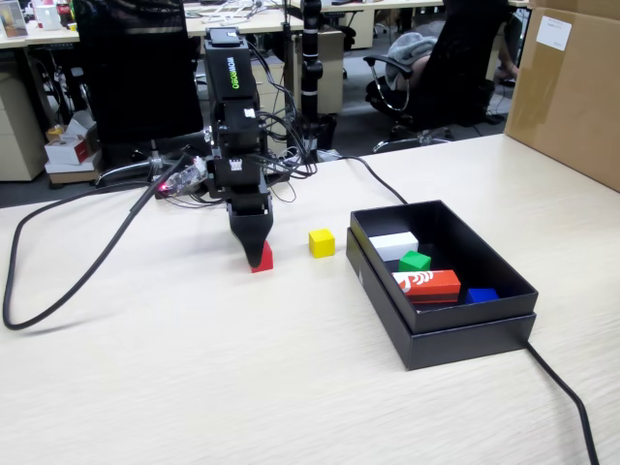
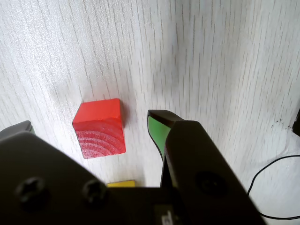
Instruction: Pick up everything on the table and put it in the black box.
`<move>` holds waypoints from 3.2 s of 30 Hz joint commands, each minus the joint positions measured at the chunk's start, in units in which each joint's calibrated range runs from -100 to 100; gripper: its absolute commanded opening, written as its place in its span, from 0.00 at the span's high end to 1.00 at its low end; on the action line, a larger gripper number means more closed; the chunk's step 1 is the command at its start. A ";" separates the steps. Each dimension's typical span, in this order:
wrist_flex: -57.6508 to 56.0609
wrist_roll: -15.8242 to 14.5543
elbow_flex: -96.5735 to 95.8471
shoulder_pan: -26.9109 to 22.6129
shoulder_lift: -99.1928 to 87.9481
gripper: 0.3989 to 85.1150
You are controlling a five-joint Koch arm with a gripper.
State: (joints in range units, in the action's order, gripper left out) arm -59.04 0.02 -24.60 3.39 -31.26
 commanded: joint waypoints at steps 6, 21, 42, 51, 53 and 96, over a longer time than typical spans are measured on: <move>3.10 0.63 1.39 0.29 1.94 0.47; 4.05 -0.44 1.84 0.54 3.67 0.89; -10.03 -1.51 23.69 -1.76 -8.84 0.96; -10.03 -5.32 48.90 -11.04 -1.50 0.96; -10.03 -5.96 53.88 -12.65 3.44 0.96; -5.11 -7.13 61.32 -15.38 36.14 0.51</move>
State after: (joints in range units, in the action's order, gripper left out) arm -64.31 -8.86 35.19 -12.92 13.92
